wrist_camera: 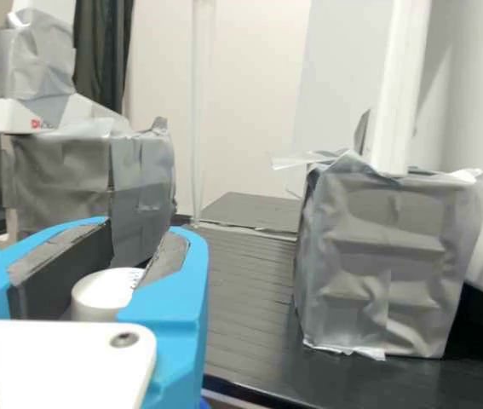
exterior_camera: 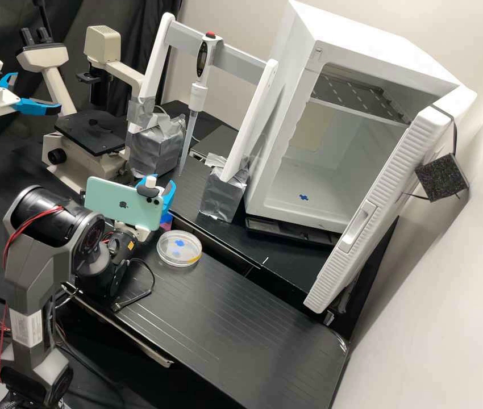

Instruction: Close the bottle

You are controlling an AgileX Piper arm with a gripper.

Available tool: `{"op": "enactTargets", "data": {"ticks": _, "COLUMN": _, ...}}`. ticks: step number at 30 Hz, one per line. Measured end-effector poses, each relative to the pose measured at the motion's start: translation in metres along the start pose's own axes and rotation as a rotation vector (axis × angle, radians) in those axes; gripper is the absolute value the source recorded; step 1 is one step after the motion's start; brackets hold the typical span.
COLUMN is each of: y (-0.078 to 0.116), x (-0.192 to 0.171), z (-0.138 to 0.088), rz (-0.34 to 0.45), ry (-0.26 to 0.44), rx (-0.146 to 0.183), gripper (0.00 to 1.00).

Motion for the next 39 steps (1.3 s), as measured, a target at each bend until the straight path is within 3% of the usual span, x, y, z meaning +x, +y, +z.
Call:
{"op": "enactTargets", "data": {"ticks": 32, "y": 0.0023, "x": -0.0073, "z": 0.0041, "rz": -0.015, "ry": -0.004, "rx": -0.014, "gripper": 0.00}}
{"op": "enactTargets", "data": {"ticks": 33, "y": 0.0023, "x": -0.0073, "z": 0.0041, "rz": -0.015, "ry": -0.004, "rx": -0.014, "gripper": 1.00}}
{"op": "enactTargets", "data": {"ticks": 39, "y": 0.0023, "x": -0.0073, "z": 0.0041, "rz": -0.015, "ry": -0.004, "rx": -0.014, "gripper": 1.00}}
